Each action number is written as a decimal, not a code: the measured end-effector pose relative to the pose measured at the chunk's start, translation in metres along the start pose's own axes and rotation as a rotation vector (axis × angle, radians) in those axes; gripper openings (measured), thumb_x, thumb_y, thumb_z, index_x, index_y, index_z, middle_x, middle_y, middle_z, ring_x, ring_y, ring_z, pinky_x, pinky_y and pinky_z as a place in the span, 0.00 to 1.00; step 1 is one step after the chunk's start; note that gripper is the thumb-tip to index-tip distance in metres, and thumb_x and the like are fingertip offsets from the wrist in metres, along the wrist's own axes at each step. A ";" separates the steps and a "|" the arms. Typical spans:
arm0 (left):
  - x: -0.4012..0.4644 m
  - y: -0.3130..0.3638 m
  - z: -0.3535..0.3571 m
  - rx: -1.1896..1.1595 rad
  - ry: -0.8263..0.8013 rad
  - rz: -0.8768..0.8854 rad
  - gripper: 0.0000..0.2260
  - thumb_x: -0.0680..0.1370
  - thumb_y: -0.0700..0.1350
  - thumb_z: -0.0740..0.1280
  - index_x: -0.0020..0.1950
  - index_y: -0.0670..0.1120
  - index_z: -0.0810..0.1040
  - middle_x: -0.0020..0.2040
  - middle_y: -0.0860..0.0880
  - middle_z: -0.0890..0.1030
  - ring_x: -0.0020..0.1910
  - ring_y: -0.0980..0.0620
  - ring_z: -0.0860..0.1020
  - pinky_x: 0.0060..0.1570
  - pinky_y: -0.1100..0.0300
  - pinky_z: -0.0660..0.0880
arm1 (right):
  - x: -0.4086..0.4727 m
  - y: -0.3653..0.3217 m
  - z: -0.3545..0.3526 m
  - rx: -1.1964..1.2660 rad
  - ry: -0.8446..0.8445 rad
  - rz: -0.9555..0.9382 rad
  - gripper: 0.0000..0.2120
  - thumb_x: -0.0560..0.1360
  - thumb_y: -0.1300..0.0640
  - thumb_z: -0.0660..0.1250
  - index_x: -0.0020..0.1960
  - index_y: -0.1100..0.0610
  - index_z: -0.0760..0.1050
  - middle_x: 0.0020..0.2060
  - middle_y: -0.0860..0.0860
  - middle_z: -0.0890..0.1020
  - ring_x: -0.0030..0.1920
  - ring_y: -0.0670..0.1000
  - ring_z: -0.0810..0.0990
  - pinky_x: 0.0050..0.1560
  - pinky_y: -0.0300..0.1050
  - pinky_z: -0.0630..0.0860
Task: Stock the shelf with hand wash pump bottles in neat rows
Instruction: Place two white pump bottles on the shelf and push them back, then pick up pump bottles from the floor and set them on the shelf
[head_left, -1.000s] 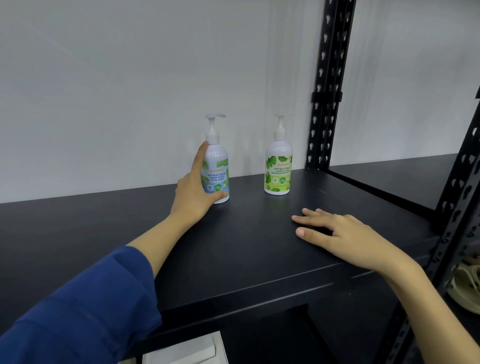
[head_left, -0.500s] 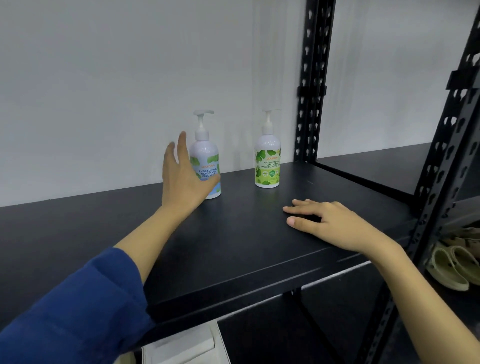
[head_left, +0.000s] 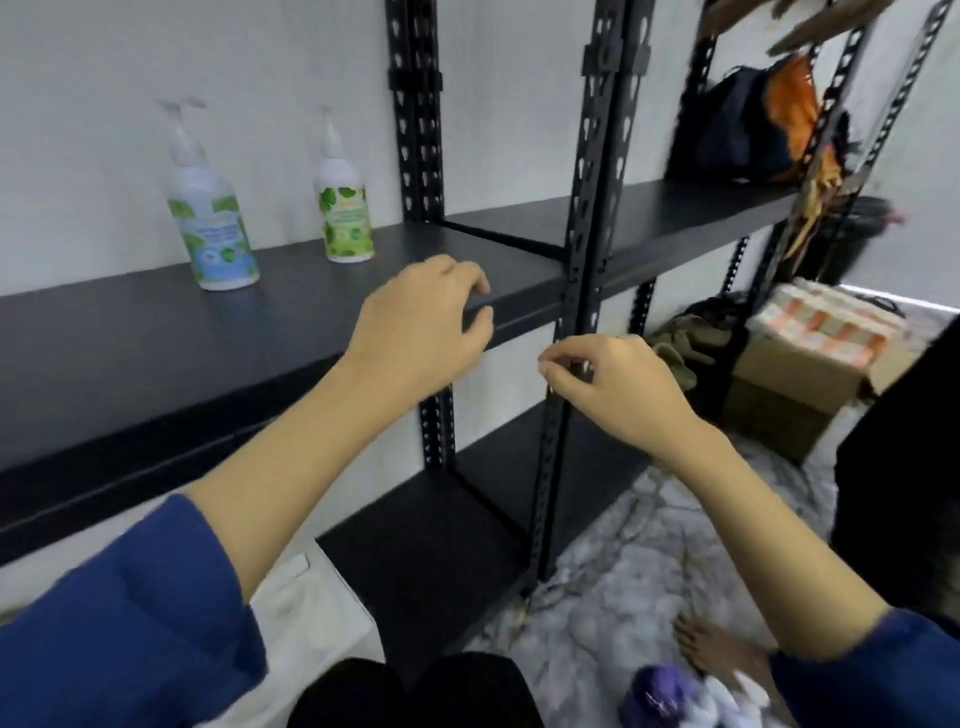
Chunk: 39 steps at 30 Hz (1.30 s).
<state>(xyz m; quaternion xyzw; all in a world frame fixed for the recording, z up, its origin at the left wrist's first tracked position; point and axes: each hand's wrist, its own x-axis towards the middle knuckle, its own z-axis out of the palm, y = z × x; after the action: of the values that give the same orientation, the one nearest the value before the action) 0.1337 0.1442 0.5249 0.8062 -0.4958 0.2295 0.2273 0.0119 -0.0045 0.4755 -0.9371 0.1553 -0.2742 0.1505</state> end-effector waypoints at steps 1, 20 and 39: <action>-0.007 0.016 0.013 -0.029 -0.027 0.046 0.14 0.79 0.50 0.61 0.61 0.47 0.75 0.58 0.49 0.76 0.57 0.49 0.74 0.48 0.56 0.70 | -0.020 0.011 -0.003 -0.024 -0.022 0.044 0.11 0.77 0.50 0.63 0.53 0.51 0.81 0.45 0.44 0.83 0.41 0.46 0.80 0.41 0.50 0.78; -0.134 0.097 0.348 -0.181 -1.205 0.325 0.19 0.77 0.50 0.64 0.68 0.49 0.71 0.64 0.46 0.74 0.63 0.45 0.73 0.60 0.54 0.70 | -0.348 0.146 0.192 0.221 -0.038 1.382 0.04 0.73 0.59 0.63 0.44 0.54 0.68 0.38 0.54 0.78 0.42 0.58 0.76 0.40 0.47 0.69; -0.260 0.106 0.590 -0.575 -1.522 0.152 0.51 0.63 0.48 0.80 0.78 0.46 0.52 0.76 0.49 0.62 0.73 0.51 0.64 0.68 0.61 0.62 | -0.386 0.237 0.346 0.425 0.168 1.892 0.29 0.72 0.55 0.73 0.68 0.58 0.64 0.57 0.56 0.77 0.57 0.56 0.77 0.52 0.41 0.69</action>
<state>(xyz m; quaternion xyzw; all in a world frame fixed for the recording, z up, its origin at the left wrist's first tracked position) 0.0184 -0.0687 -0.0821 0.6157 -0.6072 -0.5022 0.0104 -0.1534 -0.0070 -0.0702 -0.3558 0.8016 -0.1284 0.4630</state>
